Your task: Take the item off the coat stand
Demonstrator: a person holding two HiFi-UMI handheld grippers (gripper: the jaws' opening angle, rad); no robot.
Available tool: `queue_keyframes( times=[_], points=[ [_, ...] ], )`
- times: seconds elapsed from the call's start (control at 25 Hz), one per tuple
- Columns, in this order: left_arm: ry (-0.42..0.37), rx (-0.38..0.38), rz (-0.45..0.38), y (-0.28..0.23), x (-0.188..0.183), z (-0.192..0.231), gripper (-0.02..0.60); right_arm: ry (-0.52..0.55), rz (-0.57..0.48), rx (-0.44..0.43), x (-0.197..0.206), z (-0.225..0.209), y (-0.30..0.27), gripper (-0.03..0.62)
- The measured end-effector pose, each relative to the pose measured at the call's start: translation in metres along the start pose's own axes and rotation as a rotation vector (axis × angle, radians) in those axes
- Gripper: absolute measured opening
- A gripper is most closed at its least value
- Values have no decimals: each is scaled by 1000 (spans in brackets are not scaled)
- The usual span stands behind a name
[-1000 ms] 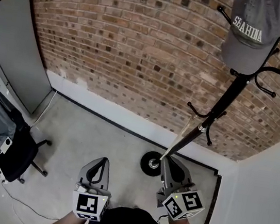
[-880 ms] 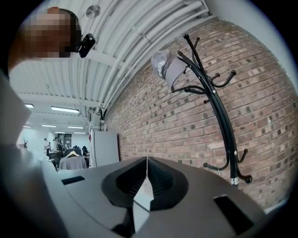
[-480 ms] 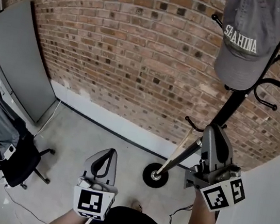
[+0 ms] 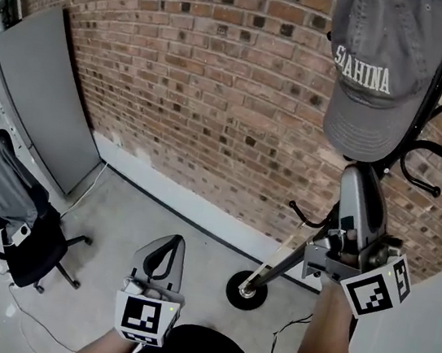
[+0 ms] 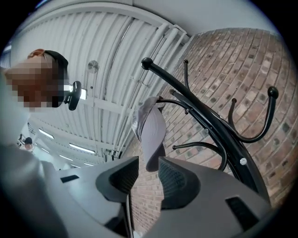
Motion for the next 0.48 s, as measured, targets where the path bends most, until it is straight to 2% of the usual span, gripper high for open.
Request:
queue_keyframes(
  times=[0.24, 0.48],
  points=[
    [-3, -33, -1, -3, -2, -4, 26, -73, -32, -79, -1, -10, -16, 114],
    [-13, -35, -2, -5, -2, -11, 26, -104, -155, -220, -23, -2, -29, 113]
  ],
)
Point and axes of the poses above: the fingertips, and each gripper's own axes: y backward along the fingers, z to its left, x out of its underside, the point moved 2 cm from there along y, backward along the fingers, and after that the axes turned 4 degrees about -x, right-handed, at the moved point
